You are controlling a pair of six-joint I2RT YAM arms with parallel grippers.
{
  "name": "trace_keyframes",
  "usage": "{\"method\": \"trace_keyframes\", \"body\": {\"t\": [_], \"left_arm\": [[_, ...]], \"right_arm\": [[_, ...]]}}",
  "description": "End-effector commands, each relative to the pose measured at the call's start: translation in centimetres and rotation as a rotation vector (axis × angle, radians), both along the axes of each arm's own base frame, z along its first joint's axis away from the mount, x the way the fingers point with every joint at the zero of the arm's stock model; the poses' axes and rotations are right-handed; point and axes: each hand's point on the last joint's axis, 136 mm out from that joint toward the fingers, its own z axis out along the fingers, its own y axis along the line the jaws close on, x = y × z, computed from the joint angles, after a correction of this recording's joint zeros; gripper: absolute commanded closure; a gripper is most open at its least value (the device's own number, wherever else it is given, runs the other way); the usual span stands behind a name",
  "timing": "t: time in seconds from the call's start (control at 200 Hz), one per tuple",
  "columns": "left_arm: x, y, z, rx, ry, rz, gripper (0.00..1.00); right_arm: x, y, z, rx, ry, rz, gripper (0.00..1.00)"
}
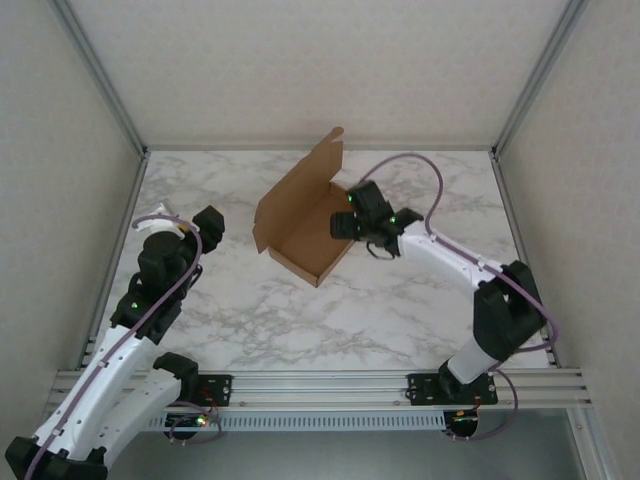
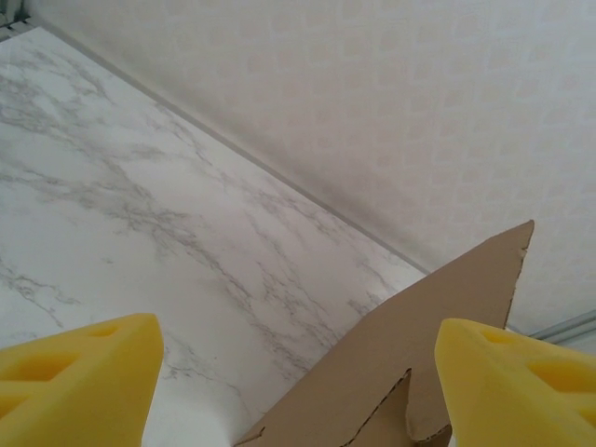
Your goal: Fold the paper box
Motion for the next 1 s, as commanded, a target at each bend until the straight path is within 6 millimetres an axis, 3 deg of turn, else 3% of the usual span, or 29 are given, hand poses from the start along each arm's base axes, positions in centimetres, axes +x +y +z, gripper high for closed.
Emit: {"method": "trace_keyframes", "body": {"t": [0.0, 0.12, 0.225, 0.35, 0.461, 0.696, 0.876, 0.996], "left_arm": [[-0.6, -0.5, 0.7, 0.019, -0.036, -0.025, 0.23], [-1.0, -0.8, 1.2, 0.028, -0.051, -0.027, 0.23], [-1.1, -0.9, 1.7, 0.033, -0.064, -0.028, 0.23], [-1.4, -0.9, 1.9, 0.038, -0.070, -0.026, 0.22], [-1.5, -1.2, 2.0, 0.043, -0.073, -0.029, 0.22], [-1.6, -1.2, 2.1, 0.047, -0.080, -0.030, 0.22], [-1.6, -1.2, 2.0, 0.046, -0.078, -0.028, 0.21], [-1.6, -1.1, 1.9, 0.048, -0.077, -0.023, 0.21]], "right_arm": [[4.1, -3.5, -2.3, -0.224, 0.020, 0.086, 0.23], [7.7, -3.1, -2.8, -0.186, 0.023, 0.147, 0.20], [10.1, -2.8, -4.8, -0.183, 0.078, 0.152, 0.19], [11.8, -2.2, -7.4, -0.140, 0.147, 0.160, 0.23], [12.6, -1.8, -9.1, -0.130, 0.185, 0.156, 0.32], [12.0, -2.8, -10.2, -0.124, 0.181, 0.082, 0.62], [9.5, -5.4, -10.3, -0.156, 0.171, -0.028, 0.75], [7.1, -7.4, -10.6, -0.170, 0.174, -0.117, 0.76]]}}
